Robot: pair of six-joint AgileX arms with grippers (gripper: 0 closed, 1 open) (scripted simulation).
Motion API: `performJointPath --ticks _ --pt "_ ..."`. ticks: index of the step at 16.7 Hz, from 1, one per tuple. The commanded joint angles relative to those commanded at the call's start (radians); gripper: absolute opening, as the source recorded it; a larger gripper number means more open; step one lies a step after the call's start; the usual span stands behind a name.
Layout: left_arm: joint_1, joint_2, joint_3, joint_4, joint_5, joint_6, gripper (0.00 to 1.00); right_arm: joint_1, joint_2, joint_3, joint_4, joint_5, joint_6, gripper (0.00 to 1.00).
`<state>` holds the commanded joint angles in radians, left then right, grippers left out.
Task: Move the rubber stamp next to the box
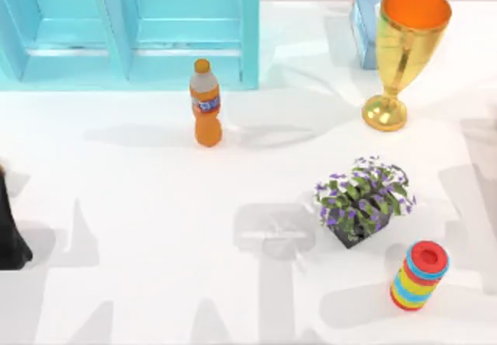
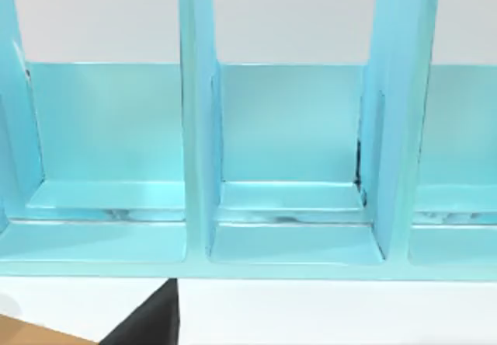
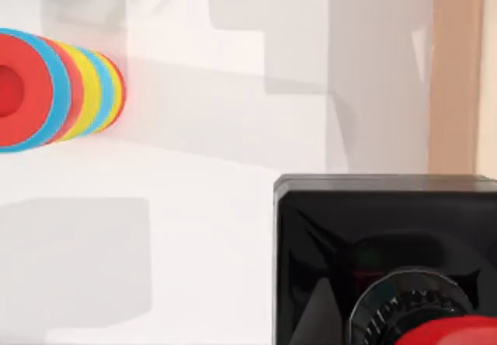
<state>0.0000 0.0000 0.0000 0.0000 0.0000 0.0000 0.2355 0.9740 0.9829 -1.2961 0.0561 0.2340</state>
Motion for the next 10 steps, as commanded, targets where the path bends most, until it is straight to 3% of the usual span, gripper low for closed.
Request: performJointPath --ticks 6,10 --pt "0.0 0.0 0.0 0.0 0.0 0.0 1.0 0.001 0.004 -0.014 0.016 0.001 0.0 0.0" --pt "0.0 0.0 0.0 0.0 0.0 0.0 1.0 -0.004 0.01 -0.138 0.157 -0.001 -0.003 0.0"
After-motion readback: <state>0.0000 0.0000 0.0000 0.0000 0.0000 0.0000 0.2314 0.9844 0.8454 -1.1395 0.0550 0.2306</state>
